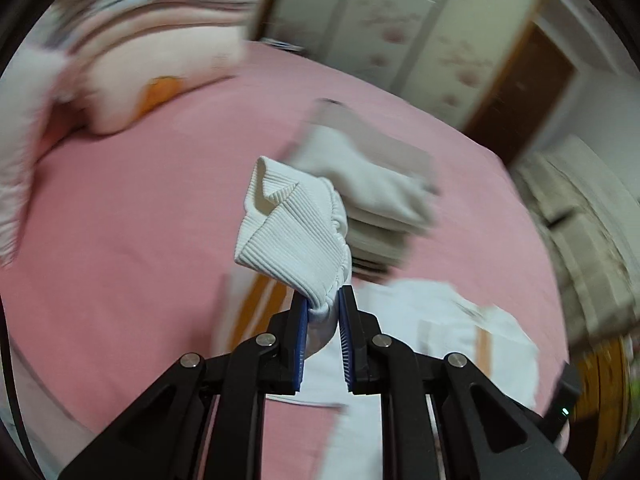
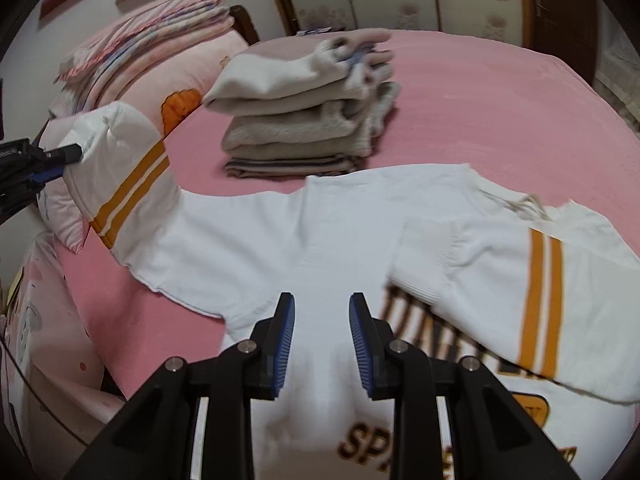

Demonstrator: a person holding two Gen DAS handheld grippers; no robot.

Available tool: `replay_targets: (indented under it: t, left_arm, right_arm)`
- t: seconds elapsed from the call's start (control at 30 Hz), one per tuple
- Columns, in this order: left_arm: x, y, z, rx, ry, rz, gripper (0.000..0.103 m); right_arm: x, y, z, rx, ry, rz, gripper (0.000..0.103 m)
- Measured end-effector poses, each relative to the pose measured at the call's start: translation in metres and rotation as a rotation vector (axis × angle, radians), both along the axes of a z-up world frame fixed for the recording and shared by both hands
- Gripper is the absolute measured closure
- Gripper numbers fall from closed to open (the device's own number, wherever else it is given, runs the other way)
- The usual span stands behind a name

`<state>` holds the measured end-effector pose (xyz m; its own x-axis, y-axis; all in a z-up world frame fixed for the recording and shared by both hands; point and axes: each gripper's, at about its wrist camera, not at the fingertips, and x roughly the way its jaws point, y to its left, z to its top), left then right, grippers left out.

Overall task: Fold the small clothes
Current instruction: 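Fold the sleeve across the shirt front with the left tool and open it, then grasp the folded sleeve cuff with the right tool and fold the shirt side inward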

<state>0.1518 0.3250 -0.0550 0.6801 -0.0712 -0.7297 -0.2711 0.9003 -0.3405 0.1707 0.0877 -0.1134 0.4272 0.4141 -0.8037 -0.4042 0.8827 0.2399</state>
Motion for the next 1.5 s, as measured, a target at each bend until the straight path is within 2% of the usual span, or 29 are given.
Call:
replay_targets:
  t: [0.07,0.17,0.2,0.33,0.4,0.47,0.53,0.67,0.73,0.8,0.93,0.97,1.03,1.2,1.3,1.4,1.5]
  left_arm:
    - [0.009,-0.033,-0.005,-0.004,0.000,-0.063,0.090]
    - [0.024,-0.093,-0.030,0.035,0.035,-0.174,0.090]
    - [0.030,-0.116,-0.045,0.060,0.066,-0.223,0.090]
    - [0.038,-0.172,-0.096,0.159,0.156,-0.306,0.088]
    - [0.035,-0.183,-0.117,0.173,0.194,-0.335,0.080]
    - [0.032,-0.199,-0.132,0.149,0.226,-0.362,0.054]
    - [0.027,-0.206,-0.137,0.116,0.209,-0.352,0.043]
    - [0.004,-0.197,-0.135,0.010,0.140,-0.315,0.040]
    - [-0.008,-0.193,-0.131,-0.002,0.112,-0.295,0.040]
    - [-0.018,-0.186,-0.125,0.033,0.089,-0.266,0.039]
    - [-0.046,-0.161,-0.113,0.132,0.037,-0.164,0.028]
    - [-0.052,-0.153,-0.111,0.159,0.027,-0.132,0.027]
    - [-0.064,-0.138,-0.108,0.214,0.016,-0.066,0.025]
    - [-0.084,-0.101,-0.113,0.311,0.025,0.066,0.020]
    - [-0.086,-0.081,-0.127,0.289,0.069,0.109,0.020]
    - [-0.092,-0.063,-0.139,0.214,0.083,0.143,0.020]
    - [-0.090,-0.057,-0.150,0.178,0.088,0.158,0.020]
  right_arm:
    - [-0.002,-0.019,0.001,0.005,-0.002,-0.031,0.075]
    - [-0.004,-0.043,0.000,-0.001,0.000,-0.063,0.075]
    - [-0.004,-0.050,-0.002,-0.009,0.001,-0.071,0.075]
    - [-0.005,-0.076,-0.012,-0.035,0.009,-0.106,0.075]
    - [-0.005,-0.089,-0.019,-0.044,0.020,-0.127,0.075]
    - [-0.006,-0.099,-0.024,-0.044,0.033,-0.143,0.075]
    - [-0.005,-0.109,-0.031,-0.039,0.051,-0.160,0.075]
    - [-0.004,-0.118,-0.042,-0.010,0.096,-0.182,0.075]
    - [-0.001,-0.120,-0.046,0.019,0.133,-0.182,0.075]
    - [-0.002,-0.120,-0.048,0.040,0.155,-0.177,0.075]
    - [-0.004,-0.116,-0.045,0.055,0.144,-0.154,0.073]
    - [-0.004,-0.114,-0.043,0.064,0.138,-0.146,0.071]
    - [-0.006,-0.110,-0.039,0.081,0.122,-0.140,0.058]
    - [-0.004,-0.099,-0.031,0.127,0.109,-0.106,0.054]
    - [0.003,-0.086,-0.034,0.128,0.119,-0.092,0.054]
    - [0.012,-0.074,-0.040,0.125,0.134,-0.085,0.054]
    - [0.021,-0.062,-0.046,0.130,0.159,-0.080,0.054]
